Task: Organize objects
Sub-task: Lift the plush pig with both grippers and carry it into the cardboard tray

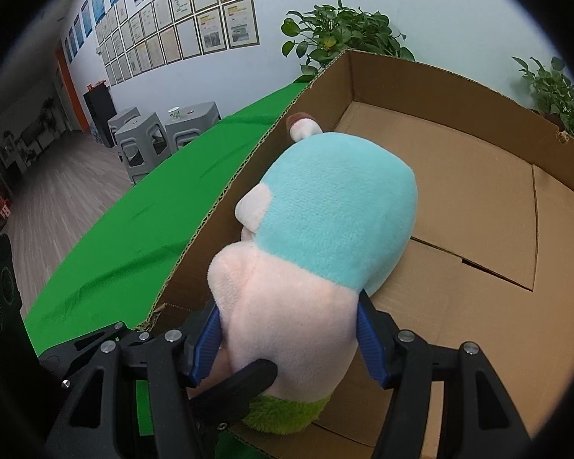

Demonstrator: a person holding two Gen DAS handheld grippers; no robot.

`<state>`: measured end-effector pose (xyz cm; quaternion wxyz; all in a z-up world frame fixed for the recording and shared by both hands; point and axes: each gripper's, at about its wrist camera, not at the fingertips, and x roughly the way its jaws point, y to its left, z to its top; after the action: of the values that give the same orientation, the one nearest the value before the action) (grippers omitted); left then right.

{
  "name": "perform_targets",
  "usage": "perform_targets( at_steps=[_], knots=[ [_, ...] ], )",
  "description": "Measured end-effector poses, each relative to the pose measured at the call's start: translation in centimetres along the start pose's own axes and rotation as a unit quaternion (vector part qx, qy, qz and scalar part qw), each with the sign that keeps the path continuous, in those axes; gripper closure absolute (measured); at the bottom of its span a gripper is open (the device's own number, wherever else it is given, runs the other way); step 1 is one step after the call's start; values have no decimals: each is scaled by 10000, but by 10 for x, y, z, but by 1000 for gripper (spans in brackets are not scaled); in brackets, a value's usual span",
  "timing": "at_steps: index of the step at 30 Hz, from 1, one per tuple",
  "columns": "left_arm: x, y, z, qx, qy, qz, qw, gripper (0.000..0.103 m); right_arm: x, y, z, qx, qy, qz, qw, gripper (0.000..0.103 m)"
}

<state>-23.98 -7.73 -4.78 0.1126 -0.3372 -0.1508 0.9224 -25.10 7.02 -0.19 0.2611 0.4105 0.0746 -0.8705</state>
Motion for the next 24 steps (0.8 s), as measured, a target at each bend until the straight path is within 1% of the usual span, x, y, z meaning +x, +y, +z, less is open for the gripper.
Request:
perform_targets(
  at_steps=[2, 3, 4, 6, 7, 10, 13, 15, 17, 20, 23, 24],
  knots=[
    [-2, -2, -4, 7, -25, 41, 10000, 59, 0, -1, -1, -32, 30, 25, 10000, 35],
    [-3, -4, -5, 32, -49, 65, 10000, 58, 0, -1, -2, -44, 41, 51, 10000, 30],
    [-9, -9, -8, 57, -75, 95, 9999, 55, 0, -3, -3, -6, 58, 108, 9999, 26],
    [-11, -10, -10, 16, -141, 125, 9998, 49, 1, -6, -3, 121, 104, 258, 9995, 21],
    [-12, -9, -11, -2, -142, 171, 9998, 46, 0, -10, -3, 222, 109, 384, 9990, 21],
    [-20, -10, -13, 24, -199, 226, 9995, 46, -10, -15, -5, 318, 75, 581, 9978, 21],
    [-29, -11, -13, 85, -227, 263, 9994, 43, -29, -24, -5, 460, -111, 864, 9951, 21],
    [-37, -12, -14, 85, -260, 222, 9994, 40, -39, -28, -3, 516, -226, 900, 9943, 21],
    [-46, -12, -14, 95, -293, 167, 9994, 37, -45, -36, 0, 625, -310, 800, 9944, 21],
    [-57, -13, -15, 131, -347, 157, 9992, 37, -36, -50, 3, 1013, -149, 775, 9917, 21],
    [-65, -13, -17, 149, -368, 167, 9991, 37, -19, -47, 0, 1163, 88, 1031, 9878, 21],
    [-67, -14, -18, 149, -361, 189, 9991, 37, -15, -46, -1, 1191, 131, 1081, 9869, 23]
  ],
)
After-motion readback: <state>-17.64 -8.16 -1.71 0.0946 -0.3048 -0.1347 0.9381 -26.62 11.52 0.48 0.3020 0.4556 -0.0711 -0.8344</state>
